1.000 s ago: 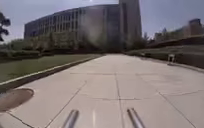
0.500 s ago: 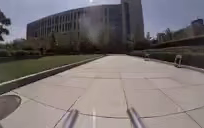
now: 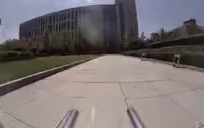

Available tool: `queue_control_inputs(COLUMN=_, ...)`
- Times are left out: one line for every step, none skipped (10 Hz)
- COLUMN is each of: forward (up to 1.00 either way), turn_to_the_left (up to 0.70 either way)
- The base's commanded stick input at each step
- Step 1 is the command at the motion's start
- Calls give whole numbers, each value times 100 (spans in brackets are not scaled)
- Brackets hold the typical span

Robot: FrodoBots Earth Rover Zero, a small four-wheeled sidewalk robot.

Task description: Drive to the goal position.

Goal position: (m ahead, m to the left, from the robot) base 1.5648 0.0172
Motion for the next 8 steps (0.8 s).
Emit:
queue_control_inputs(forward=70, turn_to_the_left=-35)
queue_control_inputs(forward=70, turn_to_the_left=-28)
queue_control_inputs(forward=70, turn_to_the_left=-15)
queue_control_inputs(forward=70, turn_to_the_left=0)
queue_control_inputs(forward=70, turn_to_the_left=0)
queue_control_inputs(forward=70, turn_to_the_left=0)
queue_control_inputs(forward=70, turn_to_the_left=0)
queue_control_inputs(forward=70, turn_to_the_left=0)
